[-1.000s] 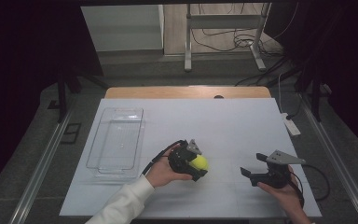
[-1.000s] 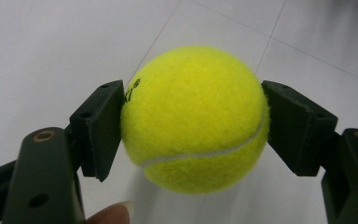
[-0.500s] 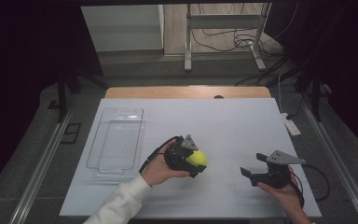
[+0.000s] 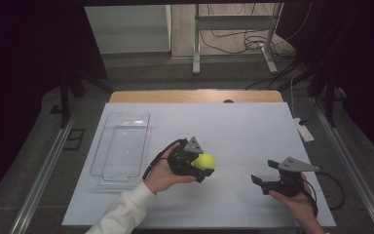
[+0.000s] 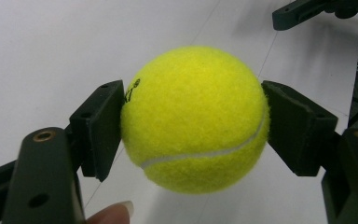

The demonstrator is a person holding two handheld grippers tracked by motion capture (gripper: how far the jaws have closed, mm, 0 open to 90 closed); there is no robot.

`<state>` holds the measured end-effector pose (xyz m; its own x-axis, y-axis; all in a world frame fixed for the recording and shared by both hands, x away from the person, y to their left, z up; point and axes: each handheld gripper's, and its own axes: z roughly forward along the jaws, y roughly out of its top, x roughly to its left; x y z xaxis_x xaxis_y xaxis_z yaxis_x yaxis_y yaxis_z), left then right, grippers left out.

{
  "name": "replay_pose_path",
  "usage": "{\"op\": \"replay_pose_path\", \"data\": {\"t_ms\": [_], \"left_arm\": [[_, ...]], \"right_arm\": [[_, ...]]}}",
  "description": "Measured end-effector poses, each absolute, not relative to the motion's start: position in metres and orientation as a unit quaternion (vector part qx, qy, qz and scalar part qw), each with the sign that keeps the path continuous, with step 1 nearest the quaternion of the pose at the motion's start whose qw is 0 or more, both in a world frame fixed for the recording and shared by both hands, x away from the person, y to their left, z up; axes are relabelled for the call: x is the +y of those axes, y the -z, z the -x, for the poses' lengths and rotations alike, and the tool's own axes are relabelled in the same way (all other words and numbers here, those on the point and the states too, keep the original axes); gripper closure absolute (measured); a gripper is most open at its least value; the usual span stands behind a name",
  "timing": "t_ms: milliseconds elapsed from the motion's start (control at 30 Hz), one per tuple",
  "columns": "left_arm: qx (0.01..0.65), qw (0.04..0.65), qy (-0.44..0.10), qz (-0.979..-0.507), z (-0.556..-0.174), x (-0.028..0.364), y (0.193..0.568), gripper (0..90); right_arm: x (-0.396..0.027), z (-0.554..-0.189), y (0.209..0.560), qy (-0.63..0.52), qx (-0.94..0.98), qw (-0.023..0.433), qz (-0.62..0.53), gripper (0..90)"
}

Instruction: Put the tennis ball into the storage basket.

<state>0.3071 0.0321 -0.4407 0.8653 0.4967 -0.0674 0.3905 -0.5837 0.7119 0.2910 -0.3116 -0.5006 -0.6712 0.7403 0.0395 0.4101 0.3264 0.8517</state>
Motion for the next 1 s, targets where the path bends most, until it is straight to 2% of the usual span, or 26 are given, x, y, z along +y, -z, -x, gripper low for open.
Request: {"op": "replay_pose_path", "data": {"t_ms": [1000], "left_arm": [[0.262, 0.404, -0.083, -0.873, -0.306, 0.043, 0.429, 26.2]], "right_arm": [[-0.312, -0.291, 0.501, -0.453, 0.794, 0.183, -0.362, 11.0]]}}
